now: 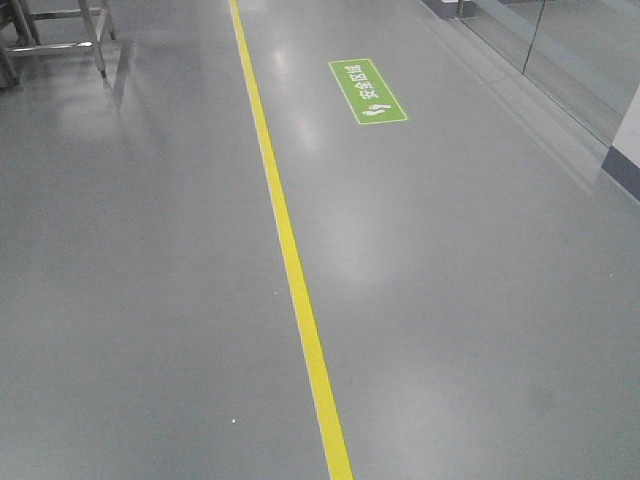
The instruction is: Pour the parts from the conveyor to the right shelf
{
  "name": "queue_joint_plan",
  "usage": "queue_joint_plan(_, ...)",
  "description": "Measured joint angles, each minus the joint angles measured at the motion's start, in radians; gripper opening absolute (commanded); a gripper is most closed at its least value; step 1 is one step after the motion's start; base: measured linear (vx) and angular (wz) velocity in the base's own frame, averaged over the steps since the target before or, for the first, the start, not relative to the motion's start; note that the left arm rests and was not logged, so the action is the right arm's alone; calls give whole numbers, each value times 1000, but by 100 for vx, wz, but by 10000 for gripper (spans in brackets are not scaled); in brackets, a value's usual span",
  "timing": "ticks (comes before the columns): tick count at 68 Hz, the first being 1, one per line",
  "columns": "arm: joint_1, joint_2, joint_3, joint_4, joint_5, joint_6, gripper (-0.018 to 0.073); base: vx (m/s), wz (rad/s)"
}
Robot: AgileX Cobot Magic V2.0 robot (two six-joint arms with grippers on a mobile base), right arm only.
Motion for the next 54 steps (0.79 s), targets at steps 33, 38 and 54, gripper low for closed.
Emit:
queue_joint_plan(33, 0, 0, 0, 0, 0, 0, -6, 31, -2)
queue_joint_plan(38, 0, 0, 0, 0, 0, 0, -6, 43, 6)
queue_joint_plan(54, 0, 0, 0, 0, 0, 0, -6, 45, 10)
